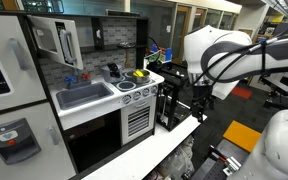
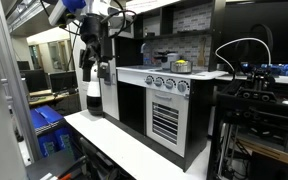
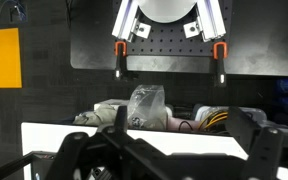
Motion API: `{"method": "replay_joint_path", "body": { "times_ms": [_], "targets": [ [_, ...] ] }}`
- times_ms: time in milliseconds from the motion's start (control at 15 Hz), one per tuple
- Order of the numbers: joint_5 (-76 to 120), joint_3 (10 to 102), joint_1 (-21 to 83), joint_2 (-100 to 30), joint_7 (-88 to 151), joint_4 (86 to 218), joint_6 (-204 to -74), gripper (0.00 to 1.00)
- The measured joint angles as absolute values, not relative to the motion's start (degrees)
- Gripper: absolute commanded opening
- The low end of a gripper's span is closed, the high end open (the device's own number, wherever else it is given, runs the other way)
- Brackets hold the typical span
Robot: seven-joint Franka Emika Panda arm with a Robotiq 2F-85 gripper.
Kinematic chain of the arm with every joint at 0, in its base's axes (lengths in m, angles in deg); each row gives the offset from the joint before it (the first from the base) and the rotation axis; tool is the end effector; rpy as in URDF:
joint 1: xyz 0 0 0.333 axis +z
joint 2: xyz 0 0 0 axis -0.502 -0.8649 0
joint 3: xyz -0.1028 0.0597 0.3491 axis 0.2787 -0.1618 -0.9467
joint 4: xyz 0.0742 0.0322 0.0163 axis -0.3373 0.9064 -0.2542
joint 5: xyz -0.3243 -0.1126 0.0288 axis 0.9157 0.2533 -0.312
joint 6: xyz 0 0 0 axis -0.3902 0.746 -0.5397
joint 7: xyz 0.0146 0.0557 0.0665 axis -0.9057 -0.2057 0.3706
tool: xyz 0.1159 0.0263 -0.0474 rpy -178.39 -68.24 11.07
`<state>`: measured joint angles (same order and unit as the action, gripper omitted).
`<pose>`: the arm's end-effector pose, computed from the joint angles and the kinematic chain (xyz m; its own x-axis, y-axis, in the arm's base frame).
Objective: Place the lid on the pot
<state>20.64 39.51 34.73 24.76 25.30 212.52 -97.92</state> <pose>0.1894 0.0647 0.4719 0.9690 0.0045 -0.2469 0.0619 -0.9723 0.2253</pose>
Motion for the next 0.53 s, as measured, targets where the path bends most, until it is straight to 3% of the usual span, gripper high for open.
{"method": "replay_joint_path", "body": {
  "times_ms": [533],
  "targets": [
    [27.13,39.5,34.74,21.73,26.57,210.94,-115.2,1.0]
  ]
}}
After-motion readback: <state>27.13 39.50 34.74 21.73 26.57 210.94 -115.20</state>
